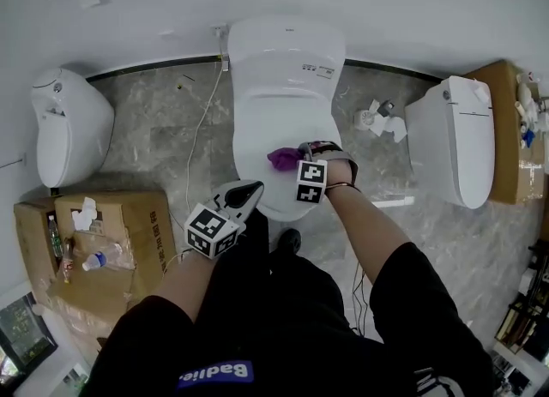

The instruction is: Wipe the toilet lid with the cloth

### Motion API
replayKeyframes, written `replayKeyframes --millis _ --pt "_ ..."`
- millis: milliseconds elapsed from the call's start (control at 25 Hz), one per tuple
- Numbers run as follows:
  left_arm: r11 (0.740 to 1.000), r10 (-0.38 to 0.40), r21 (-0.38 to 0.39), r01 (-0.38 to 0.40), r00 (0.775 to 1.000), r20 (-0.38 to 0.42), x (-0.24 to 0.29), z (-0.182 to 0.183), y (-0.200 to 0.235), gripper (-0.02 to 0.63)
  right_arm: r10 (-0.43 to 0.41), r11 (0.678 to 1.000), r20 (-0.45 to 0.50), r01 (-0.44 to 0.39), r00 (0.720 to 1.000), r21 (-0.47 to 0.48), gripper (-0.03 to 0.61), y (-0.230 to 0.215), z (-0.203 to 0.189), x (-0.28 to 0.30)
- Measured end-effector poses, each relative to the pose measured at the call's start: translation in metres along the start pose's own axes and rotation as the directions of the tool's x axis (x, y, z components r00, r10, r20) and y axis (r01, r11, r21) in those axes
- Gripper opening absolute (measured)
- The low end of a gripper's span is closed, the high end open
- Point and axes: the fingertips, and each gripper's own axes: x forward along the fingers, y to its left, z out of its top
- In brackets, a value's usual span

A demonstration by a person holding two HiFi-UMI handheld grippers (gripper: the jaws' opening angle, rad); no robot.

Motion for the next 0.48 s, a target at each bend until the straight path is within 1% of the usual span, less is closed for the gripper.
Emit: replayKeyframes --millis 240,360,480 --pt "1.0 0.029 0.002 -0.029 0.999 0.03 -0.017 -0.006 -0.054 0.017 0.007 1.0 0.016 -0.007 1.0 -0.006 0.098 0.077 0.004 -0.065" --pt "1.0 0.015 0.012 -0.016 0.999 0.031 -0.021 -0.006 -0.079 0.017 0.015 1.0 0.015 -0.015 1.0 -0.019 0.098 0.108 0.003 -0.087" --pt "0.999 -0.008 0.042 0.007 1.0 0.024 -0.021 -0.002 -0.094 0.017 0.015 0.999 0.012 -0.015 1.0 -0.037 0.098 0.122 0.002 -0.101"
